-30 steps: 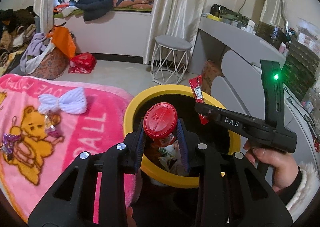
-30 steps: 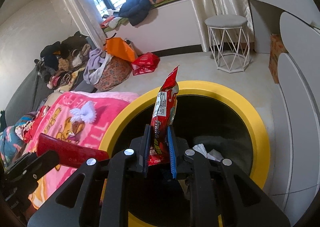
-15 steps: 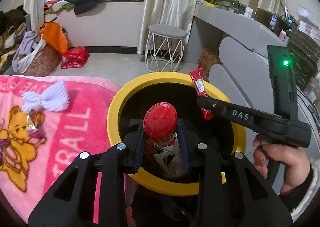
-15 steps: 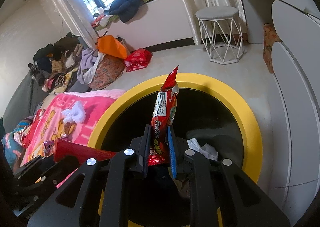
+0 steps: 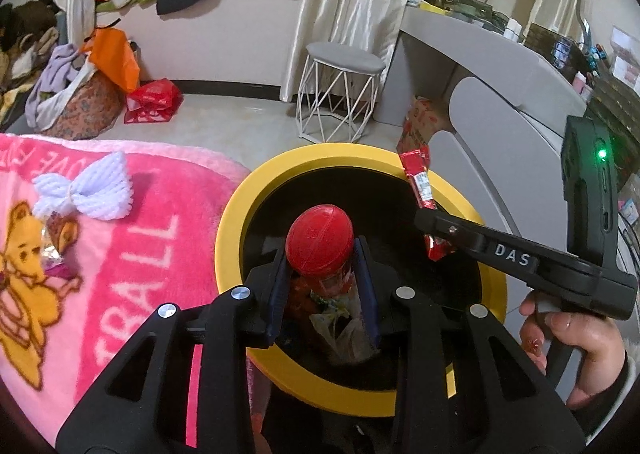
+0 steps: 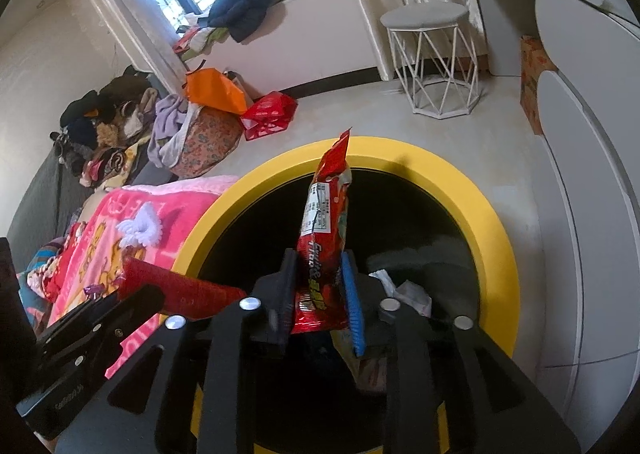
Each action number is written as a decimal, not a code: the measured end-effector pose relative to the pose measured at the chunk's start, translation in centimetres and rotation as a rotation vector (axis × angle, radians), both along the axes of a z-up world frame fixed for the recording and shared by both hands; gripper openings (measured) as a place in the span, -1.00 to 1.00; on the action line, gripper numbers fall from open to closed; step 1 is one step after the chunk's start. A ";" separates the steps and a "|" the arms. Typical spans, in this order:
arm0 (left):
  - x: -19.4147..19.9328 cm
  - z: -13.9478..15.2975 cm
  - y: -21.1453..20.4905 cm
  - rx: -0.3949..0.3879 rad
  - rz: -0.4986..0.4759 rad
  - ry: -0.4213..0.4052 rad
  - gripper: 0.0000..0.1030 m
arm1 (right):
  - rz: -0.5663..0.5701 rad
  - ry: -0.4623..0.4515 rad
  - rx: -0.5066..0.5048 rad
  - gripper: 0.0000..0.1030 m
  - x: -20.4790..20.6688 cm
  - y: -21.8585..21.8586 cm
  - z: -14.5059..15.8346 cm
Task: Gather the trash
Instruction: 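Open both tools above the bin to drop the tube and candy bar, then move both tools back over the purple wrappers on the blanket, then grasp a purple wrapper with the left tool while the right tool grasps another purple wrapper, then carry both purple wrappers with both tools over the yellow bin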
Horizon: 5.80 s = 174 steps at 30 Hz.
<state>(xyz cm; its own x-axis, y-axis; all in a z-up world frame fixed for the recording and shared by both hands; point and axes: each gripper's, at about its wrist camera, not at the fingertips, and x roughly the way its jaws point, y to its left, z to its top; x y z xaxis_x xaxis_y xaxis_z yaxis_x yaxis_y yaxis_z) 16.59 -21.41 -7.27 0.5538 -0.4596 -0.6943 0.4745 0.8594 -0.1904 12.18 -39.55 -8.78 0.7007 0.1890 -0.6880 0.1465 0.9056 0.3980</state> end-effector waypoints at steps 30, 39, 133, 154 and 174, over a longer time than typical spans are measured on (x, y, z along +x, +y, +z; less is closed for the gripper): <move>-2.1 2.0 8.2 0.015 0.245 -0.051 0.79 | 0.057 -0.146 -0.118 0.18 -1.0 4.4 3.5; -2.6 2.8 11.2 -0.010 0.314 -0.067 0.79 | 0.136 -0.203 -0.157 0.24 -1.1 7.6 4.5; -3.5 0.1 31.9 -0.254 0.760 0.072 -0.85 | 0.596 -0.101 -0.109 -0.54 3.3 28.4 1.6; -3.9 3.3 24.6 -0.255 0.576 0.024 -0.85 | 0.427 -0.153 -0.112 -0.54 0.6 20.8 3.9; -4.4 4.1 17.9 -0.215 0.390 0.014 -0.85 | 0.244 -0.143 -0.097 -0.54 -0.4 12.4 4.2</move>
<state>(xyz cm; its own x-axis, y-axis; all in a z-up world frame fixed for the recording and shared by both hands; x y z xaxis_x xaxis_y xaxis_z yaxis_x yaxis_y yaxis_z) 12.16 -3.52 -3.16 0.7057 -0.3528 -0.6144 0.1186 0.9138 -0.3885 11.76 -27.15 -4.63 0.7337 0.3020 -0.6086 -0.1317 0.9420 0.3086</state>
